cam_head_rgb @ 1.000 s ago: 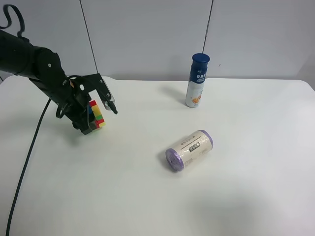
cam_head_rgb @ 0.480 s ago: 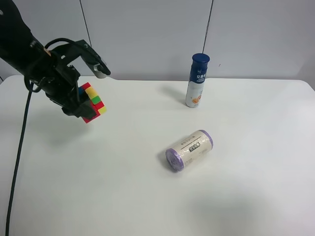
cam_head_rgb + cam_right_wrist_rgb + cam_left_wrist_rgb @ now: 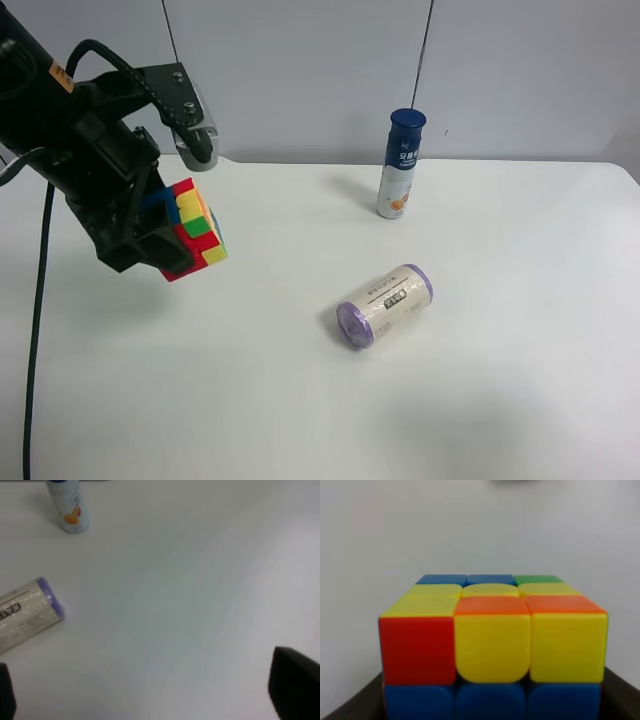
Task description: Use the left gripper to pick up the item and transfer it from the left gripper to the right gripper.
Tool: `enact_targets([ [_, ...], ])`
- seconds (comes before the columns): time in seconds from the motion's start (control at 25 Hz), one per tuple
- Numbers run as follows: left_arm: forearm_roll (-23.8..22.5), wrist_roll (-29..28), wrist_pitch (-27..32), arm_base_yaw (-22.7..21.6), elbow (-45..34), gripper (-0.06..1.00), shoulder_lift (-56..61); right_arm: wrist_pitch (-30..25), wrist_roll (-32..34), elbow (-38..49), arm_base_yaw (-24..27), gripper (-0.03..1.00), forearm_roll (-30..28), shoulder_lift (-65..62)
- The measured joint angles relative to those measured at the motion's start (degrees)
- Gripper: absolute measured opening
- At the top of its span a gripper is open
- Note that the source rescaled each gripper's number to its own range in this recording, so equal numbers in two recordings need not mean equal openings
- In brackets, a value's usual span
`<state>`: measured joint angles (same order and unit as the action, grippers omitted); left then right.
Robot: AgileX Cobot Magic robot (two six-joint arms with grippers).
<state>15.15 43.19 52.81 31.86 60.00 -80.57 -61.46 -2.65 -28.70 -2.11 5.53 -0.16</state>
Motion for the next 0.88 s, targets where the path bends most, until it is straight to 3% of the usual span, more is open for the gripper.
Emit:
enact_targets([
  [0.24,0.13,-2.11,-0.01,6.82,0.00,0.01,0.24,0.00,0.00,0.00,0.00,1.00,0.00,0.00],
  [0.56,3.40,-2.28,-8.96,14.67,0.00,0.01,0.24,0.00,0.00,0.00,0.00,1.00,0.00,0.00],
  [0.88,5.17,-2.32,-11.63,16.28,0.00,0.01,0.24,0.00,0.00,0.00,0.00,1.00,0.00,0.00],
])
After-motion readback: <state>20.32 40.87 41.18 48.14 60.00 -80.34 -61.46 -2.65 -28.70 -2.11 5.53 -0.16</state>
